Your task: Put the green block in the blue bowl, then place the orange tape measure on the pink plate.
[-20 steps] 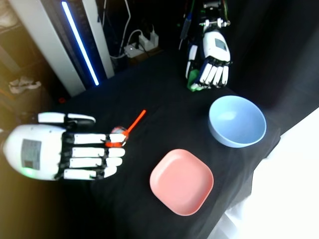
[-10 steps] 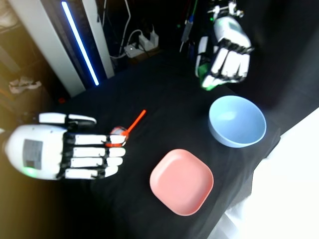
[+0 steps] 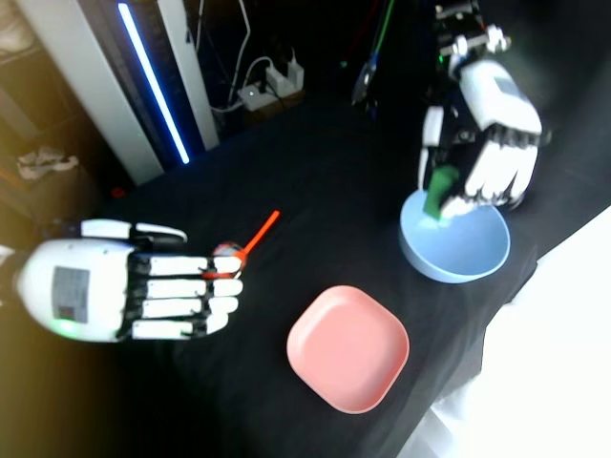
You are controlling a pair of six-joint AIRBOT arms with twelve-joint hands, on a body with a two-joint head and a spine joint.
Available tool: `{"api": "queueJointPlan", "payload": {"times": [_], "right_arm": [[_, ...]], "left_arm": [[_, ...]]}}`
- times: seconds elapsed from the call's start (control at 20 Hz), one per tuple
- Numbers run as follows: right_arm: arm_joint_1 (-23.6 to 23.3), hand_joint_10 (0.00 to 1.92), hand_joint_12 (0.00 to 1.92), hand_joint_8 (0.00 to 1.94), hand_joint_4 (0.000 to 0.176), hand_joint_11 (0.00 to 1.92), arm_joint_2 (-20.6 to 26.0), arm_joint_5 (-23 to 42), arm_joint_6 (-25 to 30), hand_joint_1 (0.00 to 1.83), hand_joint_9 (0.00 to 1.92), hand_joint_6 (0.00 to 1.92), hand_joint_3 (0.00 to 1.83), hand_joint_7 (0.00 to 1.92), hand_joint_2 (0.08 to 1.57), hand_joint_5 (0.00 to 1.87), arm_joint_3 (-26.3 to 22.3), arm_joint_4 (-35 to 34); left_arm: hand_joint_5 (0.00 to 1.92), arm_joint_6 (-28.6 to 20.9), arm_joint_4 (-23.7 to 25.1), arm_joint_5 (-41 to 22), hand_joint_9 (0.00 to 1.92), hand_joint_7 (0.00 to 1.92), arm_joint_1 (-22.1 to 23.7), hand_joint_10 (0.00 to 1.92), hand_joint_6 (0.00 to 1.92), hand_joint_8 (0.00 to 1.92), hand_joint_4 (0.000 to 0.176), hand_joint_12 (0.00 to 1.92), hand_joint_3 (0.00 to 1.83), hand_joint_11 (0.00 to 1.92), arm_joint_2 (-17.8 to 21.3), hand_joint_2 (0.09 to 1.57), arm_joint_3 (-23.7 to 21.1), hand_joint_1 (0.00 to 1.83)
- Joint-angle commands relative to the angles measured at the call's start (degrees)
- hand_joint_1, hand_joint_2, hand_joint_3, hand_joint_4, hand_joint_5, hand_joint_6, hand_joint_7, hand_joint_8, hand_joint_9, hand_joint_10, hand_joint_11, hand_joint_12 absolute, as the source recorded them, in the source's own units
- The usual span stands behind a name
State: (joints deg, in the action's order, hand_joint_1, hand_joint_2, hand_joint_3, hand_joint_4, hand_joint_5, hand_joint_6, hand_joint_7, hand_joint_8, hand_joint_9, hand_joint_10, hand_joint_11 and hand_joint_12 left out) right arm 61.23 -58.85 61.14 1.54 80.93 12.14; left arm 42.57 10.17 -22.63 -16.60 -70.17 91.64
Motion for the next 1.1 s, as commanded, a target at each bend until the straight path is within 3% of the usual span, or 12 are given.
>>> {"api": "queueJointPlan", "payload": {"times": [0.0,0.1,0.15,0.2,0.35,0.5,0.6,0.8,0.9,0.95,1.0,1.05], "right_arm": [[-0.7,0.00,0.82,0.00,0.000,0.06,0.2,6.3,0.8,0.93,0.38,0.00,0.00,0.39,1.21,0.56,0.3,-2.6],[-0.7,0.00,0.87,0.00,0.000,0.04,0.2,6.3,1.0,0.90,0.37,0.00,0.00,0.38,1.22,0.55,0.3,-2.5],[-0.7,0.00,0.87,0.00,0.000,0.04,0.2,6.3,1.1,0.89,0.37,0.00,0.00,0.38,1.22,0.54,0.3,-2.5],[-0.7,0.00,0.87,0.00,0.000,0.03,0.2,6.3,1.1,0.83,0.37,0.00,0.00,0.38,1.23,0.54,0.3,-2.5],[-0.7,0.00,0.79,0.00,0.000,0.11,0.2,6.3,1.2,0.76,0.40,0.00,0.00,0.40,1.23,0.55,0.3,-2.5],[-0.7,0.00,0.78,0.00,0.000,0.11,0.2,6.4,1.5,0.79,0.40,0.00,0.00,0.40,1.23,0.55,0.3,-2.5],[-0.7,0.00,0.78,0.00,0.000,0.09,0.2,6.6,2.1,0.87,0.39,0.00,0.00,0.39,1.22,0.54,0.3,-2.3],[-0.8,0.00,0.74,0.00,0.042,0.00,0.3,7.0,2.9,0.74,0.29,0.00,0.00,0.31,1.17,0.46,0.3,-1.5],[-1.0,0.00,0.80,0.00,0.048,0.00,0.4,7.0,3.0,0.80,0.32,0.00,0.00,0.32,1.16,0.46,0.5,-1.1],[-1.0,0.00,0.85,0.00,0.032,0.00,0.4,7.0,3.1,0.88,0.33,0.00,0.00,0.33,1.16,0.47,0.6,-0.9],[-1.1,0.01,0.90,0.00,0.018,0.00,0.4,6.9,3.2,0.94,0.36,0.00,0.00,0.36,1.16,0.49,0.8,-0.7],[-1.1,0.00,0.95,0.00,0.012,0.00,0.4,6.9,3.2,0.94,0.37,0.00,0.00,0.36,1.15,0.51,0.9,-0.5]], "left_arm": [[1.04,0.0,0.0,-4.1,0.95,1.03,1.2,0.58,0.73,1.05,0.000,1.25,0.00,0.64,-0.1,1.09,0.6,1.24],[0.85,0.0,0.2,-3.0,0.77,0.84,1.3,0.56,0.10,0.30,0.000,1.47,0.00,0.46,-0.8,1.02,1.2,1.00],[0.78,-0.1,0.2,-2.8,0.70,0.82,1.0,0.47,0.02,0.13,0.029,1.45,0.00,0.36,-0.9,1.01,1.2,0.94],[0.66,-0.1,0.2,-2.8,0.63,0.75,0.8,0.30,0.00,0.04,0.029,1.35,0.00,0.22,-0.9,0.98,1.2,0.89],[0.53,-0.1,0.2,-3.2,0.61,0.64,0.1,0.06,0.00,0.00,0.065,1.25,0.00,0.09,-0.9,0.99,0.7,0.80],[0.54,-0.1,0.2,-5.7,0.60,0.62,-1.2,0.04,0.00,0.00,0.047,1.30,0.00,0.07,0.3,1.00,-1.2,0.80],[0.53,-0.1,0.0,-10.8,0.56,0.58,-3.1,0.01,0.00,0.00,0.061,1.35,0.00,0.01,3.1,0.99,-4.7,0.76],[0.34,-0.2,-2.5,-23.6,0.28,0.31,-9.3,0.00,0.00,0.00,0.080,0.59,0.00,0.00,9.6,0.98,-12.6,0.71],[0.30,-0.2,-2.2,-27.0,0.25,0.28,-12.1,0.00,0.00,0.00,0.128,0.51,0.00,0.01,12.9,0.92,-16.1,0.67],[0.29,-0.2,-1.8,-27.6,0.24,0.26,-13.1,0.00,0.00,0.00,0.132,0.54,0.00,0.00,13.9,0.92,-17.2,0.66],[0.25,-0.2,-1.6,-28.8,0.22,0.25,-14.7,0.00,0.00,0.00,0.096,0.55,0.00,0.00,15.5,0.90,-18.8,0.59],[0.22,-0.3,-1.6,-30.6,0.18,0.21,-16.6,0.00,0.00,0.00,0.097,0.50,0.00,0.00,17.0,0.88,-20.3,0.55]]}}
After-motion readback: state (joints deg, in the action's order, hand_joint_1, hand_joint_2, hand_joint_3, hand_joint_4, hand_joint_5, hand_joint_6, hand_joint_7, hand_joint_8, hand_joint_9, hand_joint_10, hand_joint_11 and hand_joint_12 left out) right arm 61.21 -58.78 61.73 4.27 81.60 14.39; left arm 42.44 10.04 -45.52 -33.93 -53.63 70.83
